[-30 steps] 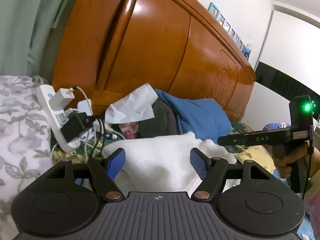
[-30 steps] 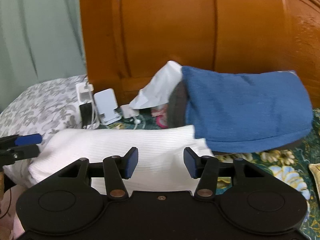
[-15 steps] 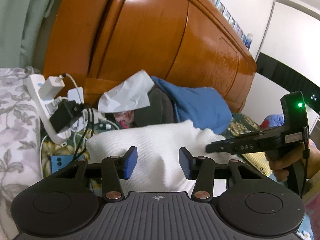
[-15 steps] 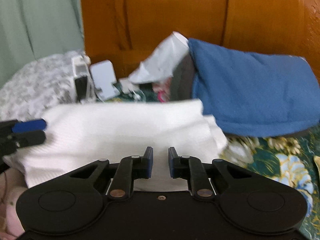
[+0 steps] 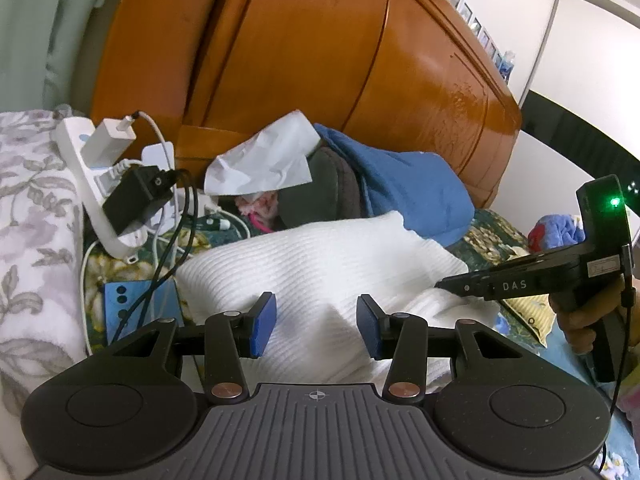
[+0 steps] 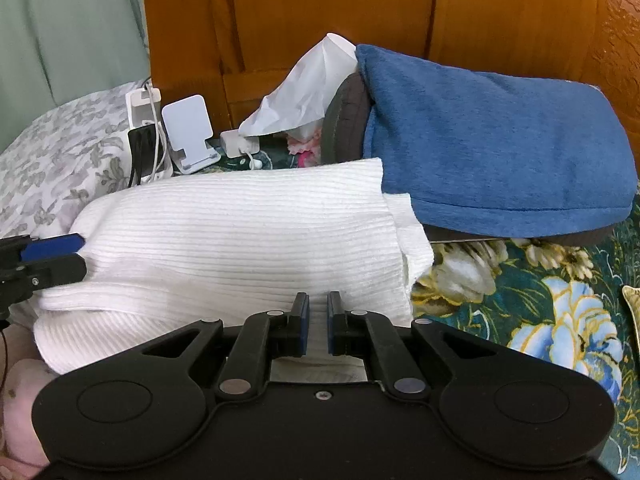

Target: Fold clothes

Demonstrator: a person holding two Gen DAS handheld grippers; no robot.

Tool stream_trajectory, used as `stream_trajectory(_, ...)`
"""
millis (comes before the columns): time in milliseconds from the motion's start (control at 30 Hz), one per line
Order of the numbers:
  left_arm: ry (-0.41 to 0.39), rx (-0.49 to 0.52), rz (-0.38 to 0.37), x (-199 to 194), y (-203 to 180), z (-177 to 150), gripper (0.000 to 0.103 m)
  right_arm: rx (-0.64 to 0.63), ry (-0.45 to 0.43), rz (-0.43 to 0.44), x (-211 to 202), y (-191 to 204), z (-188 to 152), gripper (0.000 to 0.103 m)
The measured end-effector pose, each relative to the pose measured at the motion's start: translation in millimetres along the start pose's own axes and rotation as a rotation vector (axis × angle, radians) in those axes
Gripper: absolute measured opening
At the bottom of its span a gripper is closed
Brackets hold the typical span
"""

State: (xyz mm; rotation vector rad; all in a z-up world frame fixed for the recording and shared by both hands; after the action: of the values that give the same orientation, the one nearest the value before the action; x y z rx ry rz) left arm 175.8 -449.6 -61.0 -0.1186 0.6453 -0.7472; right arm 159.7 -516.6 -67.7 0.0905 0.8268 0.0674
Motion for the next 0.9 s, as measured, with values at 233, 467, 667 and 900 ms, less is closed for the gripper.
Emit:
stream_trajectory(233, 0.019, -0.009, 0.003, 3.8, 2.9, -3.6, 0.041, 0.008, 0.002, 0.01, 1.4, -1.9, -1.2, 0.006)
stream_trajectory(467, 0.031, 0.0, -0.001, 5.2, 3.7, -5.2, 0.04, 0.015, 0.006, 0.012, 2.2, -2.5, -1.0, 0.006)
stream_trajectory(667, 0.02, -0.041, -0.033, -2.1, 8.3, 1.2, 0.04, 0.007, -0.004, 0.001, -1.1, 0.4, 0.3, 0.006)
stream_trajectory(900, -0.012, -0.061, -0.037, -22.0, 15.8, 13.9, 0.043, -0.002, -0.056, 0.007, -20.4, 9.4, 4.2, 0.008)
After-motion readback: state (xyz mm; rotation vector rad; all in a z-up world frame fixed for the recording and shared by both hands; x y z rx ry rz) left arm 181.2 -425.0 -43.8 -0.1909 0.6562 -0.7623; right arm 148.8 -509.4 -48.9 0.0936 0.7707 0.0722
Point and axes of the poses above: each gripper's, at about its wrist camera, not at the fingertips, and x roughly the way its jaws point, y to its left, z to its top, the point moved 4 cm from there along x, roughly the way its jaws point, and after that the axes turned 2 degrees about z, right-handed, at the moved point
